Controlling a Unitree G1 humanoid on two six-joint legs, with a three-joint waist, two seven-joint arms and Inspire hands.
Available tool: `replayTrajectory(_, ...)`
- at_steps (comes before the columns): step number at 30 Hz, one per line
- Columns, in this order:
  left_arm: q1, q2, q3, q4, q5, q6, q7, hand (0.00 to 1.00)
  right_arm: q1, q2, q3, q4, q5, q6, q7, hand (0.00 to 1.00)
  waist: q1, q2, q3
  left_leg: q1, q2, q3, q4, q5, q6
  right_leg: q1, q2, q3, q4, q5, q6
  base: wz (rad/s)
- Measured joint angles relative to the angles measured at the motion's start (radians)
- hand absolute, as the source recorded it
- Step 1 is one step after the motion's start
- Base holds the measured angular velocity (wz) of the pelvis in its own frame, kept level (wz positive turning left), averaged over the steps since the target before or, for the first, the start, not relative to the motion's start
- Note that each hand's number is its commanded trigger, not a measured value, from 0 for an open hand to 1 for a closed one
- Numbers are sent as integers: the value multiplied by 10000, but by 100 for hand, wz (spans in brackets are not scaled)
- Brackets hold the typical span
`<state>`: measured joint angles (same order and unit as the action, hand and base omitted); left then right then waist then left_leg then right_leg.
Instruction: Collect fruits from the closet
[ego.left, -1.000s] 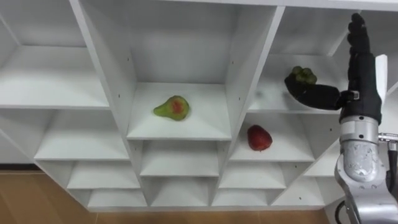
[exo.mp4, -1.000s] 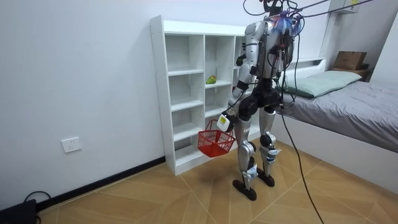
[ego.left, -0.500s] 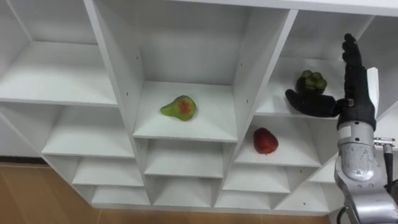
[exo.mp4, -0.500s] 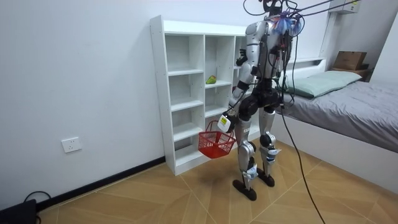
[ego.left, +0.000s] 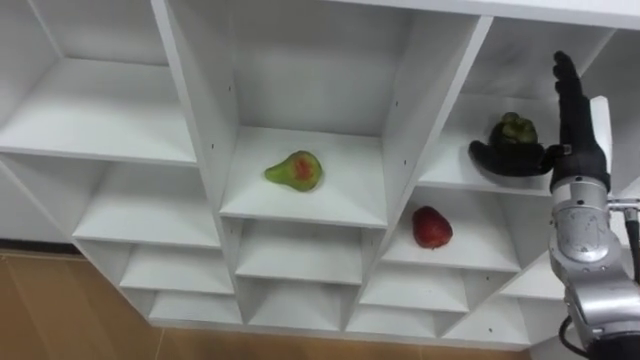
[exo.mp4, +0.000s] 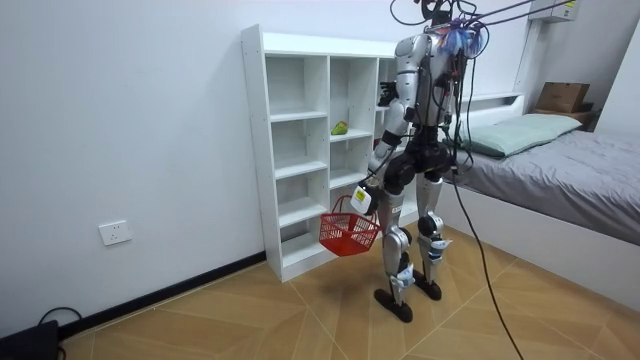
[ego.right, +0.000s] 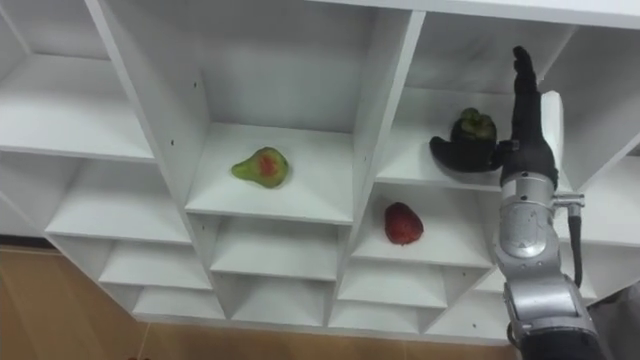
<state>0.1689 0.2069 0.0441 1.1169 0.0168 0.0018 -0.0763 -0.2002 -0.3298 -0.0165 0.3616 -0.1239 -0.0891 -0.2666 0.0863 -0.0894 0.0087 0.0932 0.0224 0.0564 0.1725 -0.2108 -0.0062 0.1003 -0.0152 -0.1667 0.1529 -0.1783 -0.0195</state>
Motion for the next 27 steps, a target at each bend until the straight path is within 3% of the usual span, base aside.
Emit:
replayTrajectory(6,-31,11,127,-175,615,203,-30,100,-323,-23,-8,1,-349,242,568,0,-51,-43,-28,-143,5,-45,96,0,0,-46,10,-24,13,1,-2,1)
replayTrajectory(14,-33,32,224,-193,646,323,-154,100,-335,-105,-24,148,-375,271,1102,0,-38,-72,-58,-277,9,-65,180,0,0,-178,-2,-45,128,4,-6,0)
replayTrajectory(17,-60,39,231,-193,649,414,-155,100,-335,-108,-25,215,-341,468,1184,0,-37,-85,-64,-290,3,-72,225,0,1,-181,1,-53,149,4,-6,0)
replayTrajectory(27,-29,39,287,-185,529,429,-141,100,-334,-126,-32,1061,683,483,1811,0,-79,-105,-73,-227,6,-184,286,-1,2,-35,0,-176,172,9,-14,3)
